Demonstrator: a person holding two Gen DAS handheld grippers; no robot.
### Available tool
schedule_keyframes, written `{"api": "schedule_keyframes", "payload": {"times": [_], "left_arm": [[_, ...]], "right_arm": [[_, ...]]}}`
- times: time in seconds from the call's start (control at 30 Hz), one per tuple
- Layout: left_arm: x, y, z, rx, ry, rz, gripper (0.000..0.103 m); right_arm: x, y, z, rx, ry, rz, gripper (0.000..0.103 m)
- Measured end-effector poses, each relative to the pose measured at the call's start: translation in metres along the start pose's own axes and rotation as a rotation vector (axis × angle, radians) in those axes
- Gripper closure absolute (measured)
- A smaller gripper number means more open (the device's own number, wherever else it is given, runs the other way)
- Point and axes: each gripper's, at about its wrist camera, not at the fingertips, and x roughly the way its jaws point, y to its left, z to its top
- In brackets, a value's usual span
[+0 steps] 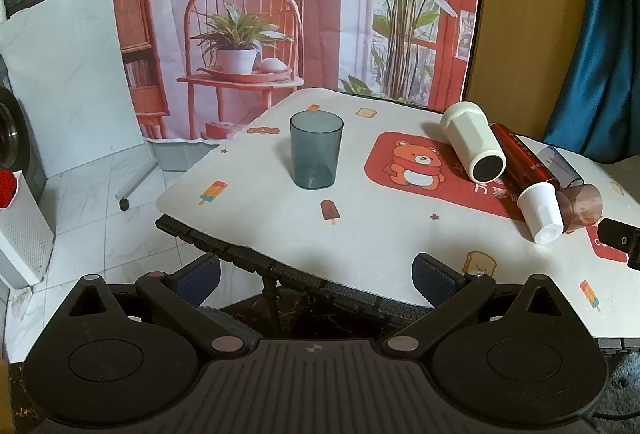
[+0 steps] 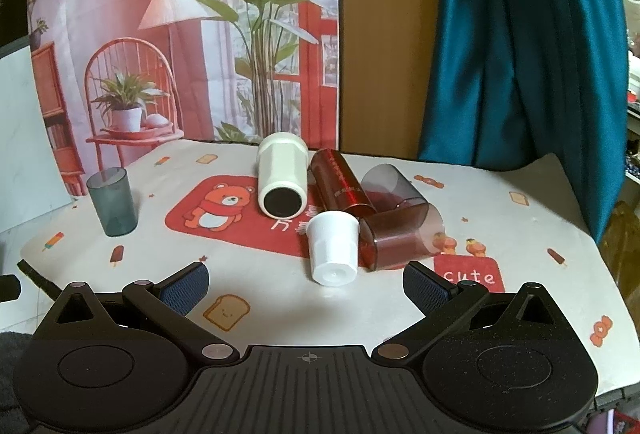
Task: Flip cup upright
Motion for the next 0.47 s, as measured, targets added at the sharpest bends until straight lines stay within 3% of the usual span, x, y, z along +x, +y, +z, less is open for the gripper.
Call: {"api": "schedule_keyframes", "payload": {"times": [0.47], "left_arm": [[-0.0005,-0.0005,-0.0014,0.005,-0.003,-0.003,0.0]], "right_arm": [[0.0011,0.0004,-0.0004,0.0,0.002,0.0,0.0]]}}
